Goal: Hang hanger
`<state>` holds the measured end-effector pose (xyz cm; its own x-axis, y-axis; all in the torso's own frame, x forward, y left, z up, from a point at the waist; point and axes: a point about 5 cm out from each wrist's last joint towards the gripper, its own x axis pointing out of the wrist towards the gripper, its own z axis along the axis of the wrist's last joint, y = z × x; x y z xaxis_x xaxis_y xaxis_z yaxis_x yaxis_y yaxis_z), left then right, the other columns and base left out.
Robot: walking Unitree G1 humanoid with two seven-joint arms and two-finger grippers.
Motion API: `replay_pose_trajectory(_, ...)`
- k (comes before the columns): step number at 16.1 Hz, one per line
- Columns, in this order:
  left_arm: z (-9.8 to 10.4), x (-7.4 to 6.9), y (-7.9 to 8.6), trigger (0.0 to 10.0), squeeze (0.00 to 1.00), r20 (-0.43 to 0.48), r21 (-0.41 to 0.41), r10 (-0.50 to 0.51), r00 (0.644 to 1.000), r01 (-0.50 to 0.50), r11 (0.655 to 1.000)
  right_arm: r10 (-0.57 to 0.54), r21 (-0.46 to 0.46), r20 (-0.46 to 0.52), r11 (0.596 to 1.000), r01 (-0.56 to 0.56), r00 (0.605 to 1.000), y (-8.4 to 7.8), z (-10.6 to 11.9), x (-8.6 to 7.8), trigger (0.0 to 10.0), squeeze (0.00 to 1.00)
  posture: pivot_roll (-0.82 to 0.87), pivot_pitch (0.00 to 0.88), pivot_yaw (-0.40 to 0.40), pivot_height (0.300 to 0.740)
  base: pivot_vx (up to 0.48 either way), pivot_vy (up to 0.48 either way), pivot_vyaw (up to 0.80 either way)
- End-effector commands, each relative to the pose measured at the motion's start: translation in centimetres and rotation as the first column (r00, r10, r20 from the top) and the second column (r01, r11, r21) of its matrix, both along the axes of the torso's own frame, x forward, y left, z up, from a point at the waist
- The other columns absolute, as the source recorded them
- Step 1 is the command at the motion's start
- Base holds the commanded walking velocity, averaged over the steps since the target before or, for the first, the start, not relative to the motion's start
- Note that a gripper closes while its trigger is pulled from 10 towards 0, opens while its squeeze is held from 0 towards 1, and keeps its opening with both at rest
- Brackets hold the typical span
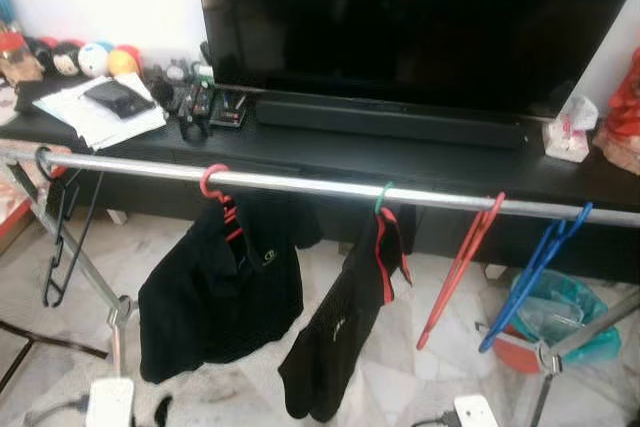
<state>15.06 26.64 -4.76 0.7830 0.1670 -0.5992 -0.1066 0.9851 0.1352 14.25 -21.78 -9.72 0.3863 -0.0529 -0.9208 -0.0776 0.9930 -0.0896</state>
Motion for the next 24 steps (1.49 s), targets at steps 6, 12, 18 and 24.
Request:
replay_pose_trajectory(6,-3.3,-0.2,-2.3,10.0,0.00,-0.239,-0.043,-0.020,0.971,0.010,0.999,-0.044,-0.005,0.013,0.999,0.044,0.999,-0.2,0.1,0.1,10.0,0.00,0.07,0.000,-0.024,0.732,0.000,0.000,0.00)
replay_pose_trajectory(12,-2.9,2.0,-3.4,10.0,0.00,-0.212,-0.067,-0.060,0.976,0.047,0.997,-0.061,-0.010,0.023,0.998,0.061,0.998,-0.2,0.1,0.1,10.0,0.00,0.07,0.000,-0.022,0.732,0.000,0.000,0.00)
replay_pose_trajectory(18,-3.4,1.0,-3.4,10.0,0.00,-0.235,-0.080,-0.050,0.971,0.032,0.996,-0.056,-0.021,0.027,0.998,0.056,0.998,-0.3,0.1,0.1,10.0,0.00,0.08,0.000,-0.028,0.732,0.000,0.000,0.00)
replay_pose_trajectory(24,-3.5,0.8,-3.4,10.0,0.00,-0.242,-0.077,-0.060,0.969,0.043,0.996,-0.060,-0.027,0.028,0.998,0.061,0.998,-0.3,0.1,0.0,10.0,0.00,0.07,0.000,-0.024,0.732,0.000,0.000,0.00)
